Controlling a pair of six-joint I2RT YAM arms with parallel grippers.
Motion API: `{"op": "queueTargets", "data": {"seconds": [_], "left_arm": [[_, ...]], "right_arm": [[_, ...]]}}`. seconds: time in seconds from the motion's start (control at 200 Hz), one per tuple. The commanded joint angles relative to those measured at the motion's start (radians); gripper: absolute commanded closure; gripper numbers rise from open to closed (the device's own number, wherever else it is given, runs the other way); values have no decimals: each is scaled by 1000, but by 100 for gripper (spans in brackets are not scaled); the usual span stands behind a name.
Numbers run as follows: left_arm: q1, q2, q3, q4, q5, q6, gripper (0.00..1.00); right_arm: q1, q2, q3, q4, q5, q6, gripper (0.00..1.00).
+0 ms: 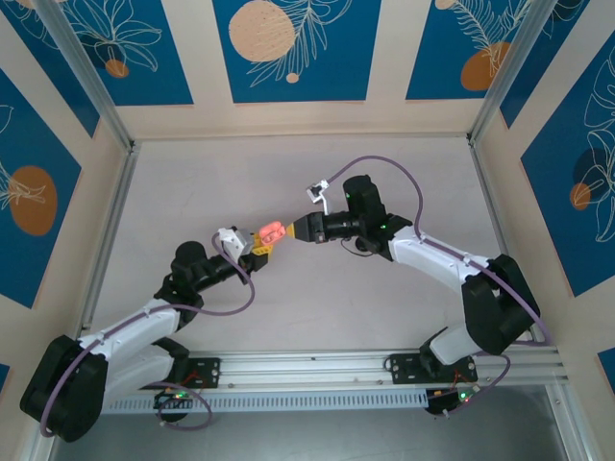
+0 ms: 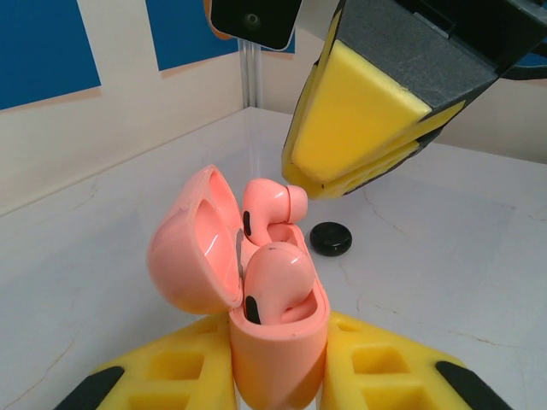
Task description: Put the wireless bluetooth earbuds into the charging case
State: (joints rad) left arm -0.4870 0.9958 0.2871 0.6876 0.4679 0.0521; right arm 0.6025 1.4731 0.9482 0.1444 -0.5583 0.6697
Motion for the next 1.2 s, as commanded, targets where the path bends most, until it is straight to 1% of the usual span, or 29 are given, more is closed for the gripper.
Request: {"op": "queueTargets", "data": {"seconds": [0.0, 0.81, 1.195], "left_arm": [[-10, -12, 32, 7, 27, -1, 77], [-10, -21, 36, -10, 24, 3, 77], [-10, -25, 37, -15, 24, 2, 77]], "right_arm": [[9, 14, 28, 17, -32, 10, 81], [42, 52, 58, 35, -47, 17, 82], [46, 50, 58, -4, -30, 4, 82]]}}
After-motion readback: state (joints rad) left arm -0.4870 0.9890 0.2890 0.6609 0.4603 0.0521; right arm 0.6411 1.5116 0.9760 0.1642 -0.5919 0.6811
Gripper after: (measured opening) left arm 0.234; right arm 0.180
